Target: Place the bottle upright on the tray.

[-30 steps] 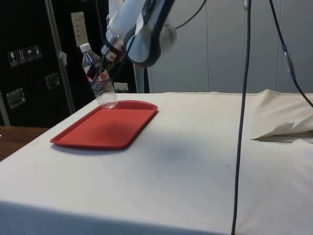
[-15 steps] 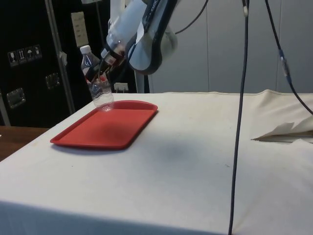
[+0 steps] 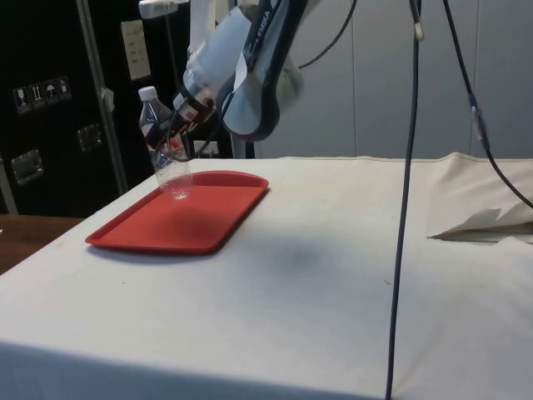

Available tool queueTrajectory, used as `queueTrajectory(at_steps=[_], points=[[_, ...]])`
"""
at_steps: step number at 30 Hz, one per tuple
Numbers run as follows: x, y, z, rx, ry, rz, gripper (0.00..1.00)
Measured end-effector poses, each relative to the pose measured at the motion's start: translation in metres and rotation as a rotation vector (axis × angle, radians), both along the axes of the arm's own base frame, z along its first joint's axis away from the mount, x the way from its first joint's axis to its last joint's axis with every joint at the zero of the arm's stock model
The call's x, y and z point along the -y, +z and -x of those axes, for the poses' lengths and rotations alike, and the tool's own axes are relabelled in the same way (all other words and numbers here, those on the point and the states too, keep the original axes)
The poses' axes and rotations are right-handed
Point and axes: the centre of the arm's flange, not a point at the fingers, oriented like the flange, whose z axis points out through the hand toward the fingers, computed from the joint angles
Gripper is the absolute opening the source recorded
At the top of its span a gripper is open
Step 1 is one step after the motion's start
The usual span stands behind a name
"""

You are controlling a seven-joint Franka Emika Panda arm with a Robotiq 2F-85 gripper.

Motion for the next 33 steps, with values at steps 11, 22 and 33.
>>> queueTrajectory(at_steps=[11,22,33], points=[[-0.004,-0.012,0.002,0.015,-0.014,-0.021,0.35],[-0.004,-0.016,0.002,0.024,-0.022,-0.033,0.35],[-0.004,-0.017,0.002,0.021,-0.022,-0.032,0.35]])
